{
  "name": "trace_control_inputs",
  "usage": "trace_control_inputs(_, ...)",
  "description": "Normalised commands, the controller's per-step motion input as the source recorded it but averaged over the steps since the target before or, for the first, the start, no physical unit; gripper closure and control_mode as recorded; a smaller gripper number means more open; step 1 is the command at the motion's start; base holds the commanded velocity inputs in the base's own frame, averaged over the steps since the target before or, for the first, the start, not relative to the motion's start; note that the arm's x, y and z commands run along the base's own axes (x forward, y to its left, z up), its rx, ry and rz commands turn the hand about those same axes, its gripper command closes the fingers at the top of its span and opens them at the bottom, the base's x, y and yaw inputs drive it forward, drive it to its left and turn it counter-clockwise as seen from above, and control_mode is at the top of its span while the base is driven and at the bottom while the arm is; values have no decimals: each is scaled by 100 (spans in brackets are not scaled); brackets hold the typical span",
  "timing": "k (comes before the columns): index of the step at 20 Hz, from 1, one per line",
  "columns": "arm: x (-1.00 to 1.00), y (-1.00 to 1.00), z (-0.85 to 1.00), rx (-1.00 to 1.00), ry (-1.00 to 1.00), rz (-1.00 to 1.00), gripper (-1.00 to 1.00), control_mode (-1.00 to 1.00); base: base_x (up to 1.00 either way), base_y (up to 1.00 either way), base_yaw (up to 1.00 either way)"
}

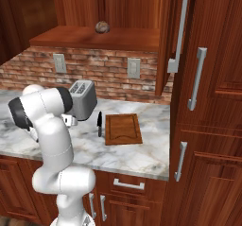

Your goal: Pick the bread, place it on the cutting board, pick the jam, place it on the counter, and close the cabinet.

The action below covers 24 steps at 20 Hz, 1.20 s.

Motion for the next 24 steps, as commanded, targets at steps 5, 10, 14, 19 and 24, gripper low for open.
trace_control_inputs(5, -21, -17, 11, 1, 0, 0, -100, -100, 0, 0, 0)
trace_control_inputs(10, -12, -23, 16, 1, 0, 0, -100, -100, 0, 0, 0)
trace_control_inputs(14, -9, -27, 18, 2, 0, 0, -100, -100, 0, 0, 0)
trace_control_inputs(19, -9, -18, 17, 0, 0, 0, -100, -100, 0, 0, 0)
trace_control_inputs(24, -12, -15, 16, 0, 0, 0, -100, -100, 0, 0, 0)
